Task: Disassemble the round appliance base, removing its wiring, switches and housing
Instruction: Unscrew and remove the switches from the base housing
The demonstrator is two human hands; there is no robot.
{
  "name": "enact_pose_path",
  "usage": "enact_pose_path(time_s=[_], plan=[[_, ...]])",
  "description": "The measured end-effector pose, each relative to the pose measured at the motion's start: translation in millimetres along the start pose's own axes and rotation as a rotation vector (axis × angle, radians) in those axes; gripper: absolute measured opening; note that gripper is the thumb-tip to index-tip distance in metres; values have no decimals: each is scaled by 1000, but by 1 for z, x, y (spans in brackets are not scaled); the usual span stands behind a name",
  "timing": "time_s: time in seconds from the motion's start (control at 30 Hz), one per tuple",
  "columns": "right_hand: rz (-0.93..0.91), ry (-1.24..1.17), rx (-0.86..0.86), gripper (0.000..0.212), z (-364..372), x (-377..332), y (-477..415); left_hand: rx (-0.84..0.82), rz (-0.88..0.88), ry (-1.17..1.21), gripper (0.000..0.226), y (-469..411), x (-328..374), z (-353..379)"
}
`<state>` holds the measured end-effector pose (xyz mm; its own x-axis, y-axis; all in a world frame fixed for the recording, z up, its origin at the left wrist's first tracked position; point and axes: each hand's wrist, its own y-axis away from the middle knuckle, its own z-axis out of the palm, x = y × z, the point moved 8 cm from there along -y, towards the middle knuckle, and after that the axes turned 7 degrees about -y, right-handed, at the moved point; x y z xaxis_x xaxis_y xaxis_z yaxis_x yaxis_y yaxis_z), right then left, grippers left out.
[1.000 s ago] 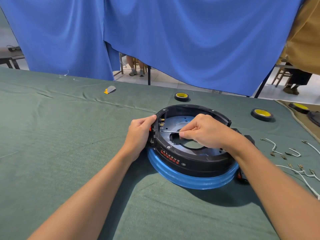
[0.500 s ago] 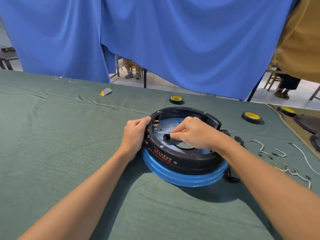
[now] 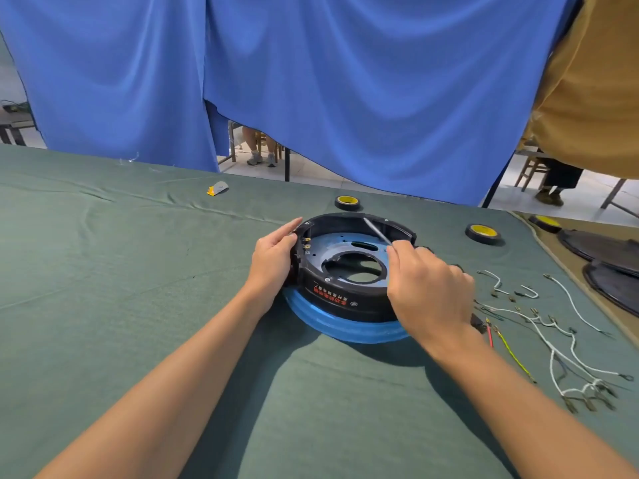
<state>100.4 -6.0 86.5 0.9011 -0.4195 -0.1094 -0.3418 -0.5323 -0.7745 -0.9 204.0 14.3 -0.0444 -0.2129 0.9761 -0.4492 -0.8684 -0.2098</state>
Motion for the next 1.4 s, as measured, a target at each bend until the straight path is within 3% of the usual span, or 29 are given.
enact_pose_path(time_s=[0.17, 0.23, 0.43, 0.77, 0.93, 1.0, 1.1, 1.17, 1.4], plan=[[76, 67, -101, 14, 19, 11, -9, 19, -14, -36, 34, 20, 5, -22], [67, 90, -115, 20, 23, 10, -14, 10, -5, -52, 33, 27, 7, -27], [255, -27, -37, 31, 16, 6, 14, 41, 35, -147, 33, 39, 9, -37], [397, -49, -204, 29, 24, 35, 7, -14, 150, -487, 25, 60, 22, -30], [231, -272, -79, 30, -9, 3, 26, -94, 190, -494, 20, 55, 30, -29], [75, -335, -159, 27, -17, -23, 40, -148, 182, -436, 19, 55, 28, -25], [-105, -278, -322, 25, -17, -54, 54, -107, 204, -422, 17, 58, 28, -23], [-123, -235, -386, 24, -13, -62, 55, -73, 237, -474, 15, 61, 28, -21], [-211, 26, -356, 20, -25, -53, 21, -100, 375, -569, 17, 67, 36, -12]])
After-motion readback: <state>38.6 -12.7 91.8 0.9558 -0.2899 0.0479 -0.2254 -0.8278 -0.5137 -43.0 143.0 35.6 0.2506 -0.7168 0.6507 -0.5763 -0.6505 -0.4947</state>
